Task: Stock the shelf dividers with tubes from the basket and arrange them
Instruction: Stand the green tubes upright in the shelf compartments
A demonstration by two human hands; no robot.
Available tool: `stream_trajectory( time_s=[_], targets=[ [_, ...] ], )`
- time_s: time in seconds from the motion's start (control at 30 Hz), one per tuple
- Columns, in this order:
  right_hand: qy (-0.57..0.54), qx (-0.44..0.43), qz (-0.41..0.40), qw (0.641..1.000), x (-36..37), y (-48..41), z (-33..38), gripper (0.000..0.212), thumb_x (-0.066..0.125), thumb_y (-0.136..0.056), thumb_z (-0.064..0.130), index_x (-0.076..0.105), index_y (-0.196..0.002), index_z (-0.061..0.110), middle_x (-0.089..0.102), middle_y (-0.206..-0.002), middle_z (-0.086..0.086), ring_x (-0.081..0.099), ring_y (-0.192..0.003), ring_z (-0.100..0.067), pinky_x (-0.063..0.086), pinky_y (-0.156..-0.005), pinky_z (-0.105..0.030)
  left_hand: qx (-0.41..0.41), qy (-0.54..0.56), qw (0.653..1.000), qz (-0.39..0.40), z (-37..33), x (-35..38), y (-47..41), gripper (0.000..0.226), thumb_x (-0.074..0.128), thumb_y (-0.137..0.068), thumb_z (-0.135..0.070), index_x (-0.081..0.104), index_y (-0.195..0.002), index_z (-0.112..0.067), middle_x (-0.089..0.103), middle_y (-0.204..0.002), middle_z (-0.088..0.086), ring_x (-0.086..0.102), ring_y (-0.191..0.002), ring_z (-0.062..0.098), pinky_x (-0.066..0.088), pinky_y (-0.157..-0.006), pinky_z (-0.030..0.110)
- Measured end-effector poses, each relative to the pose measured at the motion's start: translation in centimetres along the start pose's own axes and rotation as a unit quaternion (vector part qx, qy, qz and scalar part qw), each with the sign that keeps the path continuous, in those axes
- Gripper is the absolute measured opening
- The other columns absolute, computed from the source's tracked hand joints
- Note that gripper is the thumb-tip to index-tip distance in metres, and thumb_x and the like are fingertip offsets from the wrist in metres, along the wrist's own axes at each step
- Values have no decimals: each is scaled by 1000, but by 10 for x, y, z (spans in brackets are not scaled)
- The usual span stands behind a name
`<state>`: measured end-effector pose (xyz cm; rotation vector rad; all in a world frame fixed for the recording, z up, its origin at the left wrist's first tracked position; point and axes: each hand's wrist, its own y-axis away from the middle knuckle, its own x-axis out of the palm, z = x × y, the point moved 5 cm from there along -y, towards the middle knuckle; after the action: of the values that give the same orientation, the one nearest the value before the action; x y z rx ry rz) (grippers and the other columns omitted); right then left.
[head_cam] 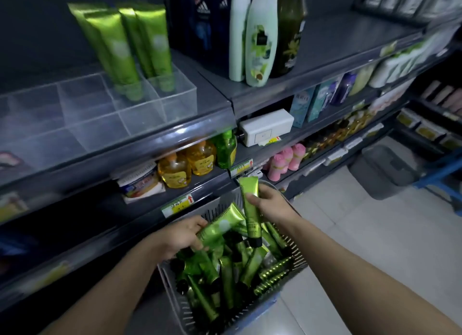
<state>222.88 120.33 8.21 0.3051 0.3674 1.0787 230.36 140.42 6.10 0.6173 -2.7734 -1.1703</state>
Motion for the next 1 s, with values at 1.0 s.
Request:
stream_trajectory(
  time_s=[1.0],
  targets=[
    [29, -422, 72, 903, 127, 102, 299, 15, 68, -86, 11, 60, -89, 22, 58, -85, -16, 57, -76, -22, 49, -58, -25, 491, 54, 741, -455, -176, -174, 264, 27, 66, -85, -2, 61, -86, -29, 62, -82, -3, 57, -78, 14, 50, -73, 37]
  ],
)
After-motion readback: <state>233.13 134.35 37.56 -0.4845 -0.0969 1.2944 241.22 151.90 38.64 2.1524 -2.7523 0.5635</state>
